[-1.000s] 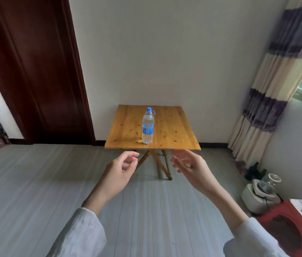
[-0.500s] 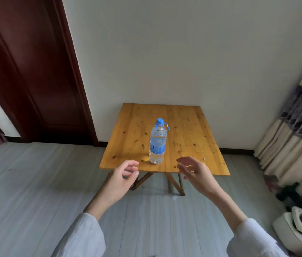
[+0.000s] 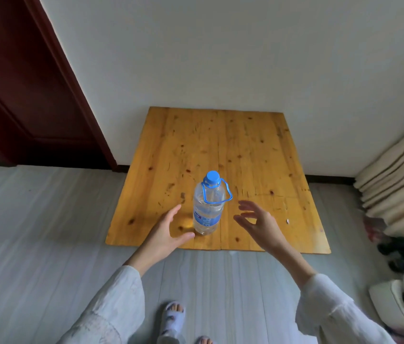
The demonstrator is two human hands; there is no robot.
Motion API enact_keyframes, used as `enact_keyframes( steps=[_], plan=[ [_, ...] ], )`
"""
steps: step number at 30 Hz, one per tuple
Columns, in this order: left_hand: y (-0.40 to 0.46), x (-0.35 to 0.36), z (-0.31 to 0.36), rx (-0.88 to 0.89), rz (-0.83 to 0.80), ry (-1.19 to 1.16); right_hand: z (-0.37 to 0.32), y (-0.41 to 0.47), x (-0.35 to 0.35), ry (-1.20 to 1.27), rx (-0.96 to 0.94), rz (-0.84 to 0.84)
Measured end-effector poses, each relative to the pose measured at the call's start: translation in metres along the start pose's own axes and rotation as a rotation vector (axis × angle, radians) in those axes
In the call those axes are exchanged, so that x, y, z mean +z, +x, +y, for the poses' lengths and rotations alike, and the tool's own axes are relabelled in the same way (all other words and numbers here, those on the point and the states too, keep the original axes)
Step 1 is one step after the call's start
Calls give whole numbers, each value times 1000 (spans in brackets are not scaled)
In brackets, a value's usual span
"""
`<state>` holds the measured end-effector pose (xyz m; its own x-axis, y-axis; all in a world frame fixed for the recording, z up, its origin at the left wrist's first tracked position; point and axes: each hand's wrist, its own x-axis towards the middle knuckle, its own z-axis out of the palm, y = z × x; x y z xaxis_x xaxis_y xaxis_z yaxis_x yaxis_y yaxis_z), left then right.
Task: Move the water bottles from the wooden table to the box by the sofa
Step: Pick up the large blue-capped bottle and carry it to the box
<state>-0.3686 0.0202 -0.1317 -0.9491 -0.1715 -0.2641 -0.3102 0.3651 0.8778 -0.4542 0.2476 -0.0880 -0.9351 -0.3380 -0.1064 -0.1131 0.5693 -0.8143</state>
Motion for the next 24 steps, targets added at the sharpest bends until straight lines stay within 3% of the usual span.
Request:
enact_keyframes(
  steps=[9, 20, 24],
  plan=[
    [111, 15, -17, 18, -233, -32, 30, 81, 31, 22, 81, -242],
    [188, 2, -4, 16, -285, -210, 37, 138, 53, 475, 258, -65],
    [214, -3, -5, -15, -378, -237, 38, 157, 60, 514, 289, -119]
  ],
)
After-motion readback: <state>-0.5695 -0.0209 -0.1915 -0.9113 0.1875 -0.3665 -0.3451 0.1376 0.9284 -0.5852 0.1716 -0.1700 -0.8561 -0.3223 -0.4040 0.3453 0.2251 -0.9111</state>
